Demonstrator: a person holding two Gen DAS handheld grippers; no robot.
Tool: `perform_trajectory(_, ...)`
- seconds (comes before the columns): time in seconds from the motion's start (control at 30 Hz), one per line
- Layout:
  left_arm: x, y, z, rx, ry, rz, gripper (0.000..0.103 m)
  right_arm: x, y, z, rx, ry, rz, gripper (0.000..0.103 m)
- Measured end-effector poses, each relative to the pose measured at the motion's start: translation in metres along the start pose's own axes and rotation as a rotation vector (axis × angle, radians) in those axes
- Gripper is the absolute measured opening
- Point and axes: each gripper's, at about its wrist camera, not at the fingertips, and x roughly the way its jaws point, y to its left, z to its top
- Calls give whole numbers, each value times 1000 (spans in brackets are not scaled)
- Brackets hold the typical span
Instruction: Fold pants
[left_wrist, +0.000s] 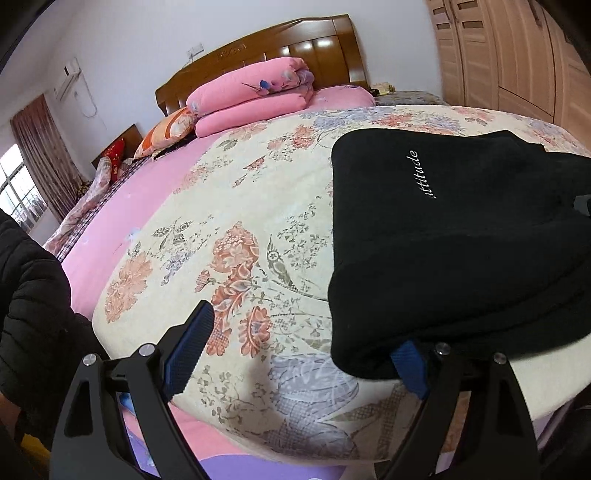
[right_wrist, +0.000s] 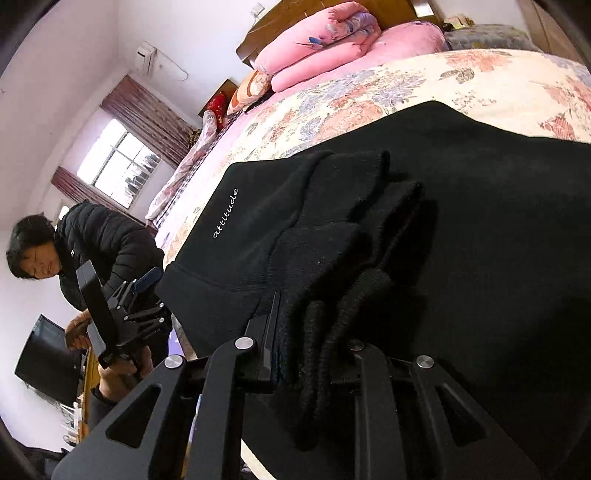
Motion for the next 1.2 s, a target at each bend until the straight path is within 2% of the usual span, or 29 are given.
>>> perform_trajectory(0.17,-1,0,-2,4,5,12,89,3,1,-1,5,-8,-8,18)
perform_trajectory(0.23,-7,-1,-3,38,21,12,88,6,1,-2,16,-5,-31,19)
perform_trajectory(0.27,-10,-1,-4,56,31,13,88,5,2,-2,9,-1,-46,26)
perform_trajectory(0.3,-19,-1,-6,88,46,-5,88,1,5,-4,-15,14,-82,46)
perform_trajectory(0.33,-27,0,-7,111,53,-30,88,-3,9,-6,-38,32,-136,56)
perform_trajectory(0.37,-38,1,-9,127,51,-56,88,-10,13,-7,-64,28,-167,71)
perform_trajectory(0.4,-53,7,-9,120,30,-100,89,-16,17,-9,-90,10,-191,80)
perform_trajectory(0.47,-72,19,-3,50,-21,-167,95,-36,34,-9,-200,-77,-308,82)
perform_trajectory(0.5,-80,27,7,-13,-66,-202,97,-38,40,-7,-236,-94,-335,82)
perform_trajectory(0.57,-82,31,29,-89,-119,-255,97,-33,58,4,-314,-116,-352,82)
perform_trajectory(0.63,-69,19,61,-119,-149,-288,99,-17,76,14,-390,-113,-367,82)
perform_trajectory(0.7,-42,1,91,-138,-122,-336,102,3,93,18,-468,-97,-381,82)
perform_trajectory(0.8,10,-28,120,-137,-22,-433,102,32,103,15,-552,-41,-431,82)
perform_trajectory(0.9,57,-53,124,-91,90,-421,102,62,88,-1,-589,79,-493,88)
perform_trajectory(0.97,85,-61,115,-94,173,-390,101,57,72,-3,-533,53,-431,90)
perform_trajectory(1.0,86,-65,111,-74,138,-376,102,57,64,1,-490,64,-402,93)
perform_trajectory(1.07,83,-68,111,-57,136,-359,102,58,57,5,-455,81,-388,98)
perform_trajectory(1.2,82,-69,109,-63,133,-360,102,57,55,5,-450,69,-374,98)
